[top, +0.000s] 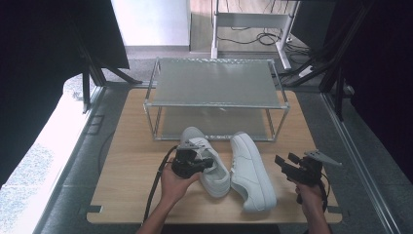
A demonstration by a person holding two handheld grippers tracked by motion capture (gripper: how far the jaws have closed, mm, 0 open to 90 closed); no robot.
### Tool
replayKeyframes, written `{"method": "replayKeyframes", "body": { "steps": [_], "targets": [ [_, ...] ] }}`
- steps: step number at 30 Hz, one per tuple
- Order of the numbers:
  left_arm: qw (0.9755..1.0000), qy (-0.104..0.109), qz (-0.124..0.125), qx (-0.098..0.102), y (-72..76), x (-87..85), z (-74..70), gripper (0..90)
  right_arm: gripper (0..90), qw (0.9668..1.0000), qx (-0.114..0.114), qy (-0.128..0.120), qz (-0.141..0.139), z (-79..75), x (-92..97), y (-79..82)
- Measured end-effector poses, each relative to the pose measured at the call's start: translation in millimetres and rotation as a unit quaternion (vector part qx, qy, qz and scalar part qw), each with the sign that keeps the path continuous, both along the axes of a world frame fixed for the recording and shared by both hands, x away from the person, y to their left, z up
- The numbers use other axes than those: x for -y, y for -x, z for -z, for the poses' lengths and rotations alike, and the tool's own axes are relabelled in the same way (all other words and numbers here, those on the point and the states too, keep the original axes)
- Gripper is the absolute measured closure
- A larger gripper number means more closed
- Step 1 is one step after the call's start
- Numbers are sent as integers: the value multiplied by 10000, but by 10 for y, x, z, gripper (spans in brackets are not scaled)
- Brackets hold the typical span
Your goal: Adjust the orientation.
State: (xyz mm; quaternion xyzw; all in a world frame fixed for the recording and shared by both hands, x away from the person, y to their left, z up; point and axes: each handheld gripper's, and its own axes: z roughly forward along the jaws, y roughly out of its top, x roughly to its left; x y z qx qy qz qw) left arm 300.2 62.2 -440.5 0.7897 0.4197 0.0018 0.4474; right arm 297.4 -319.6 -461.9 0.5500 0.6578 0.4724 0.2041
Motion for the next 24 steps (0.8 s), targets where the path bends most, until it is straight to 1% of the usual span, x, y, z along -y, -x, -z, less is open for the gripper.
{"method": "replayKeyframes", "body": {
  "steps": [1,2,3,4,5,7,10,13,14,16,21,24],
  "targets": [
    [10000,-66,11,-29,10,16,35,900,368,10000,-7,15,-21,0,-8,1],
    [10000,-66,11,-29,10,16,35,900,367,10000,-14,21,-33,0,-14,-1],
    [9997,-251,17,-38,22,43,98,900,367,10000,-19,14,-21,0,-17,-3],
    [9996,-289,20,-63,23,50,126,900,367,10000,-28,10,-11,0,-17,-4],
    [9996,-254,35,-112,22,53,149,900,367,10000,-32,13,-8,1,-16,-5],
    [9996,-248,35,-118,25,63,171,900,367,10000,-46,22,2,4,-11,-6],
    [9995,-285,20,-104,27,74,175,900,368,10000,-62,15,20,8,-7,-5],
    [9990,-408,49,-148,21,69,158,900,368,10000,-56,-10,18,6,0,-2],
    [9990,-408,49,-148,21,69,158,900,368,10000,-56,-10,18,6,0,-2],
    [9988,-449,71,-157,29,52,149,900,369,10000,-62,-29,71,-4,30,3],
    [9989,-436,80,-157,55,6,154,900,369,9999,-74,-62,118,-5,60,6],
    [9988,-462,76,-150,80,-32,152,900,369,9999,-83,-67,129,-4,69,7]
  ]
}}
